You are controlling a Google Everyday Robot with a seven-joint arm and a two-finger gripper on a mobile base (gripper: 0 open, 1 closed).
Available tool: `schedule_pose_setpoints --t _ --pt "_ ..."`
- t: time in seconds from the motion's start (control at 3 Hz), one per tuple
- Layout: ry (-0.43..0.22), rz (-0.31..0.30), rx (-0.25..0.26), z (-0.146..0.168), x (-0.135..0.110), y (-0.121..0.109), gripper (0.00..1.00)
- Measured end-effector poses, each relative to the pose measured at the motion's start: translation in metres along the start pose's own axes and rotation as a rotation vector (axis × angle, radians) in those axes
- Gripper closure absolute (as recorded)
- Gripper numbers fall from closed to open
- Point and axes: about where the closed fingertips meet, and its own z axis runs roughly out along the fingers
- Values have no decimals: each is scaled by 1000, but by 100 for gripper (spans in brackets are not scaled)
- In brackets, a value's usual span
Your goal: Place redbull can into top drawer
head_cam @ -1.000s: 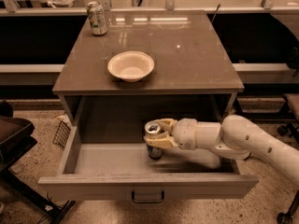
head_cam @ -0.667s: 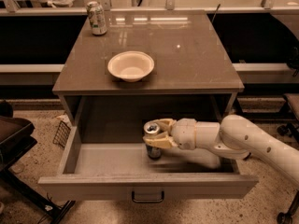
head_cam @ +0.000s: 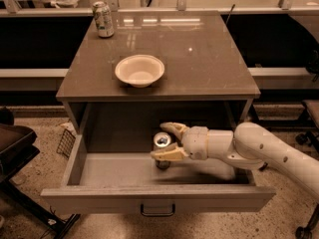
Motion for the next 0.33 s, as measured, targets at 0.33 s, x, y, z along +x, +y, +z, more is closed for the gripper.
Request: schedule_pose_setpoints --t 0.33 --pt "0 0 -2 1 0 1 0"
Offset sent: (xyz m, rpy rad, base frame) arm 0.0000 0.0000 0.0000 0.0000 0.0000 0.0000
